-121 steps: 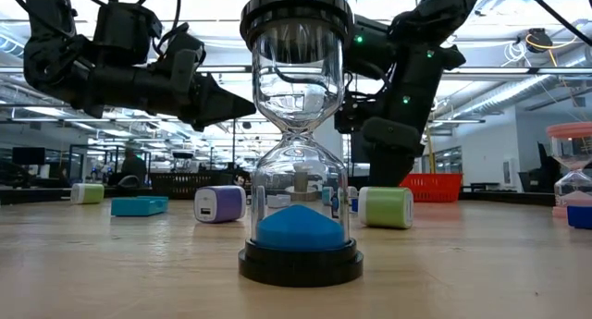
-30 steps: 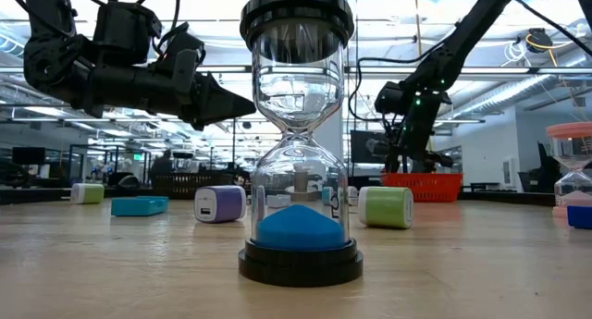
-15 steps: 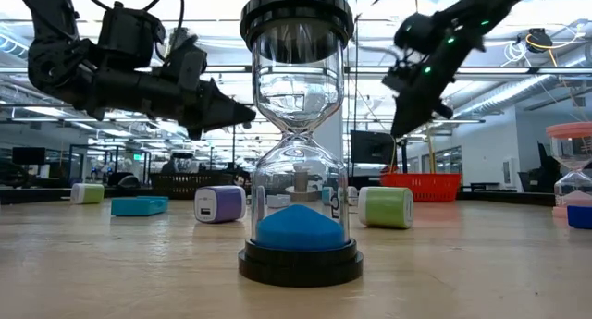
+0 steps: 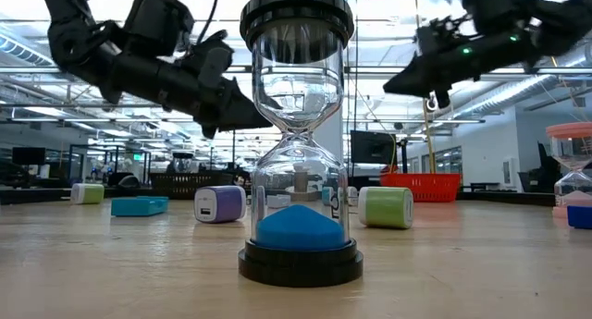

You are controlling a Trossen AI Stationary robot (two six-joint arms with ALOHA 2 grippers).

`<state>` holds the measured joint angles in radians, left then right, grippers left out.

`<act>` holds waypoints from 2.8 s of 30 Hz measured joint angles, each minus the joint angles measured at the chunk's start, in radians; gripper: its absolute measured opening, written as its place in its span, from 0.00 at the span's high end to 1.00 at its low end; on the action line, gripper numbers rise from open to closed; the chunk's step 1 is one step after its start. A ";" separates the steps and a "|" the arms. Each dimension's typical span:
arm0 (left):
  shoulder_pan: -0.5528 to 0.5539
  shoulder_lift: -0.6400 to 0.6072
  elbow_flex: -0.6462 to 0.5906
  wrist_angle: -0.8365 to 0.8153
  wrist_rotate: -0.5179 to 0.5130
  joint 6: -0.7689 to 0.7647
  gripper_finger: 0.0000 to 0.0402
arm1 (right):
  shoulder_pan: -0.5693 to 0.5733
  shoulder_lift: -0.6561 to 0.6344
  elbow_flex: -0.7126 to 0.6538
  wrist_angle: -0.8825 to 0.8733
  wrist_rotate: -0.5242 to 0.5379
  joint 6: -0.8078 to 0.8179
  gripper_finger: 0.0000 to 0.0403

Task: Pick & Place Office items
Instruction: Put the violet charger adapter into the blue bin

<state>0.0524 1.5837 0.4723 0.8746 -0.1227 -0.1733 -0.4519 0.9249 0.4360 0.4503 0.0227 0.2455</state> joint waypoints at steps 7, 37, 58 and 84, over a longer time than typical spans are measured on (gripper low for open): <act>-0.091 0.000 0.133 -0.254 -0.154 -0.006 0.95 | 0.023 -0.070 -0.113 0.113 -0.033 -0.049 0.96; -0.173 -0.011 0.485 -1.018 -0.002 -0.468 0.93 | 0.271 -0.146 -0.114 0.031 0.082 -0.269 0.99; -0.363 0.091 0.485 -1.135 -0.111 -0.835 0.37 | 0.271 -0.145 -0.114 0.022 0.081 -0.288 0.99; -0.413 0.259 0.594 -1.291 -0.121 -0.766 0.67 | 0.271 -0.145 -0.114 0.016 0.082 -0.285 0.99</act>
<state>-0.3603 1.8427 1.0664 -0.4166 -0.2433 -0.9396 -0.1814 0.7803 0.3222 0.4660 0.1043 -0.0399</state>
